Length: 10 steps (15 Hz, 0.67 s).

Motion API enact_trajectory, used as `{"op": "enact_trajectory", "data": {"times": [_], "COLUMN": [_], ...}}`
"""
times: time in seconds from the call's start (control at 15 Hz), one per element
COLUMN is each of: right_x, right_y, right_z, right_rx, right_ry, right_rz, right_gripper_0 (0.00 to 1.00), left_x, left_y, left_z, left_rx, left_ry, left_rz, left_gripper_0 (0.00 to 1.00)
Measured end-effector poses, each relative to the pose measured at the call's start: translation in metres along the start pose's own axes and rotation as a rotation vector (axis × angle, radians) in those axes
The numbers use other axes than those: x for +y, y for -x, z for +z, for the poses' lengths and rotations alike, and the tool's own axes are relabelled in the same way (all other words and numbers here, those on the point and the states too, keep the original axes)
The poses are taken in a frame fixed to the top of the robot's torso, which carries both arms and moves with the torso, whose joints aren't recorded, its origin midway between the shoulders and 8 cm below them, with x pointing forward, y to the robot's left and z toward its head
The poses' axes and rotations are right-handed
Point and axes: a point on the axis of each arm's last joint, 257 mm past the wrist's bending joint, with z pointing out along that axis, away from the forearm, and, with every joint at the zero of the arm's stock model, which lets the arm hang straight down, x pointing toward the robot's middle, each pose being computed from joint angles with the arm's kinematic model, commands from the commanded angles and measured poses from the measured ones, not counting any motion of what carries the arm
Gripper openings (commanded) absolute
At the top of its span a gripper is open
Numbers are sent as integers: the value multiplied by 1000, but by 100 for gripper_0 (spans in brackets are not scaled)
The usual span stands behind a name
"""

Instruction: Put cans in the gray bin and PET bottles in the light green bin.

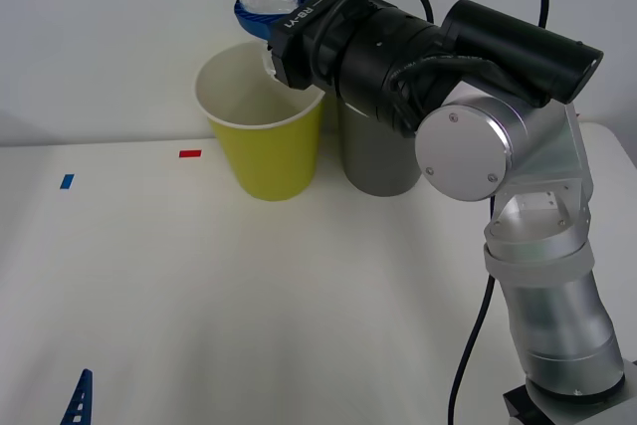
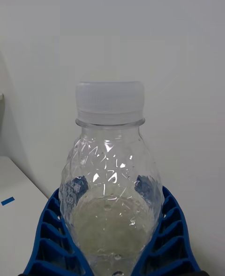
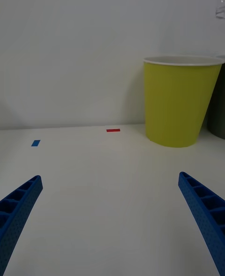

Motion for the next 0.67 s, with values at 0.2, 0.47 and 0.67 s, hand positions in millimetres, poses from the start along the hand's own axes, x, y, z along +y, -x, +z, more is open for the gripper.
{"op": "enact_trajectory", "data": {"times": [0.2,0.47,0.67], "right_x": [-10,-18,-20], "right_y": [-4,-11,-14], "right_z": [13,33,46], "right_rx": [-23,-45,-78], "right_ry": [-22,-42,-58], "right_rz": [9,22,35], "right_gripper_0": [0,0,0], "left_x": [0,0,0], "left_y": [0,0,0], "left_z": [0,0,0], "left_rx": [0,0,0], "left_ry": [0,0,0], "left_rz": [0,0,0], "left_gripper_0": [100,100,100]}}
